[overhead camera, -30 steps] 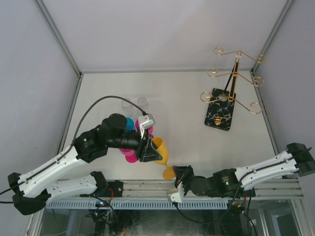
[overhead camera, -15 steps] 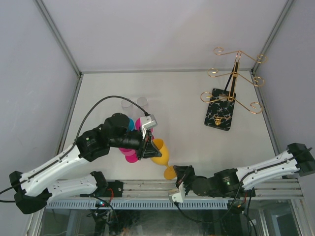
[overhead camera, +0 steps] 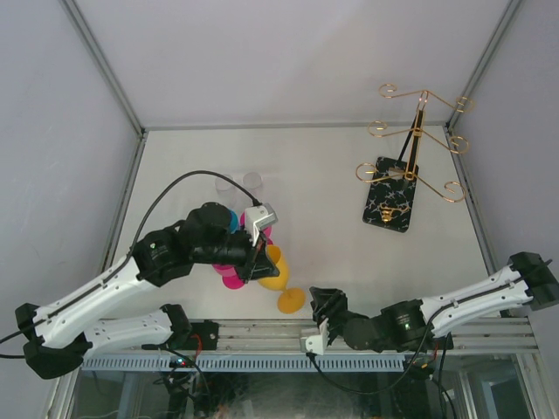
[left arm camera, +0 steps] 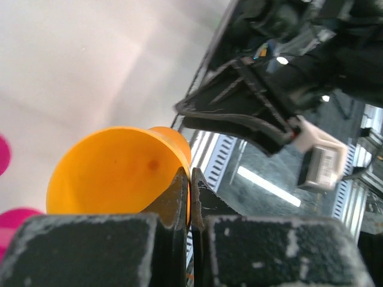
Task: Take the wine glass off the wine glass rack
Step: Place the wine glass at the center of the board.
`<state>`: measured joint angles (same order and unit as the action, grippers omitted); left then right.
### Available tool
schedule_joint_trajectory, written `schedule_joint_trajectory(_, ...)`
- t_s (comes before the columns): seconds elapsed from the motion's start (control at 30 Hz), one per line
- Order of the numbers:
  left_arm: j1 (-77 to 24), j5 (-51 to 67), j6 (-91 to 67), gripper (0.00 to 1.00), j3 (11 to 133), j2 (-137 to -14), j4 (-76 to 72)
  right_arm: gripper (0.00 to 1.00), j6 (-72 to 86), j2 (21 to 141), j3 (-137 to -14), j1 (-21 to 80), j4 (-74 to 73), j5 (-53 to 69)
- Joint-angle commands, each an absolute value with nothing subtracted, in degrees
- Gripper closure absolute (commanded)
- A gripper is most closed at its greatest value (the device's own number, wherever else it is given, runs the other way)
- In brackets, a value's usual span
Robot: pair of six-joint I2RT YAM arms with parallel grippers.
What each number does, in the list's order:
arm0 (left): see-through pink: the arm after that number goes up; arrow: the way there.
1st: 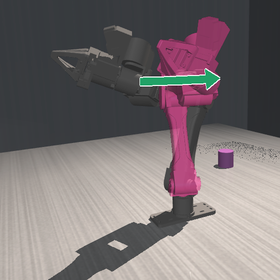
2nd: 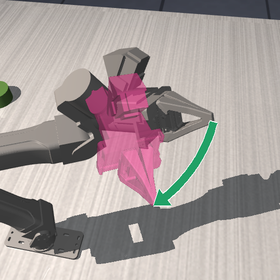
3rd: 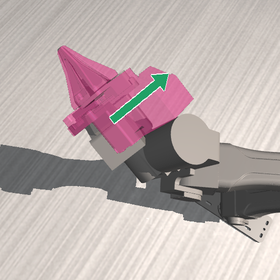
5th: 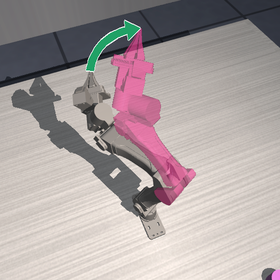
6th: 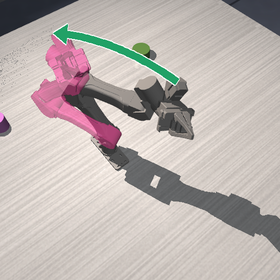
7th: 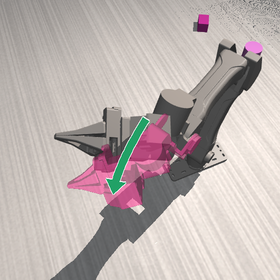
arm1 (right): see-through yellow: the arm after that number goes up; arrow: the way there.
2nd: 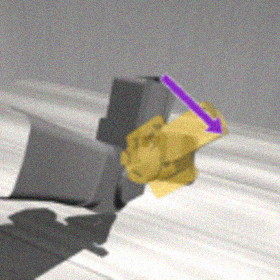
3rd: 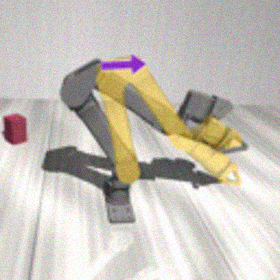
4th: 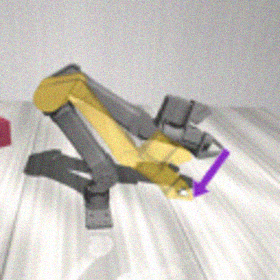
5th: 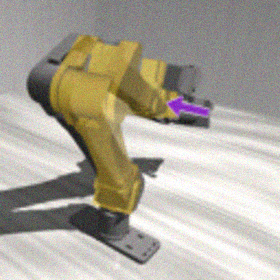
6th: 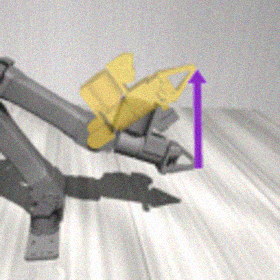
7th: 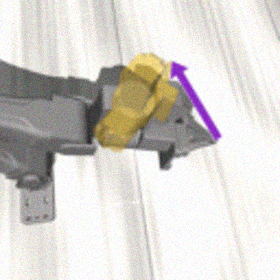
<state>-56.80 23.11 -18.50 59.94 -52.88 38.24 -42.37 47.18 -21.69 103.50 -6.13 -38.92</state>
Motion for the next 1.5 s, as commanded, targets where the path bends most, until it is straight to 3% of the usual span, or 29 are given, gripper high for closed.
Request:
schedule_joint_trajectory(0.0, -56.95, 14.15, -16.6, 1.0, 67.04, -54.66, 45.96, 0.55, -35.76, 45.65, -23.58, 107.68, -5.69, -43.44)
schedule_joint_trajectory(0.27, -57.67, 15.08, -19.05, 1.0, 67.18, -53.1, 41.81, 0.52, -29.93, 45.14, -25.2, 114.8, -4.23, -55.67)
schedule_joint_trajectory(0.4, -62.08, 8.71, -19.26, 1.0, 67.57, -53.72, 42.72, 0.49, -25.41, 42.81, -28.05, 114.96, -1.8, -64.04)
schedule_joint_trajectory(0.53, -63.72, 3.39, -20.96, 1.0, 66.87, -53.49, 42.26, 0.46, -17.51, 40.8, -32.67, 112.15, 0.38, -70.75)
schedule_joint_trajectory(0.67, -63.81, 1.59, -22.13, 1.0, 64.11, -50.95, 39.62, 0.46, -0.49, 40.53, -41.29, 104.54, -9.52, -70.6)
schedule_joint_trajectory(0.77, -63.78, 0.64, -21.95, 1.0, 63.48, -50.14, 40.03, 0.46, 13.28, 41.21, -50.54, 95.28, -20.45, -60.13)
schedule_joint_trajectory(0.97, -64.24, 1.27, -22.01, 1.0, 63.63, -51.44, 40.12, 0.44, 21.49, 43.27, -60.24, 78.32, -27.28, -39.15)
schedule_joint_trajectory(1.17, -69.76, -8.61, -20.74, 1.0, 65.52, -55.33, 42.36, 0.44, 30.3, 45.71, -67.38, 67.94, -36.05, -37.46)
schedule_joint_trajectory(1.3, -73.23, -14.08, -19.33, 1.0, 67.62, -59.52, 44.18, 0.42, 31.82, 50.07, -76.32, 57.95, -45.65, -29.41)
schedule_joint_trajectory(1.47, -75.15, -17.04, -19.48, 1.0, 67.65, -64.72, 44.57, 0.41, 30.63, 50.21, -78.09, 48.09, -43.86, -14.57)
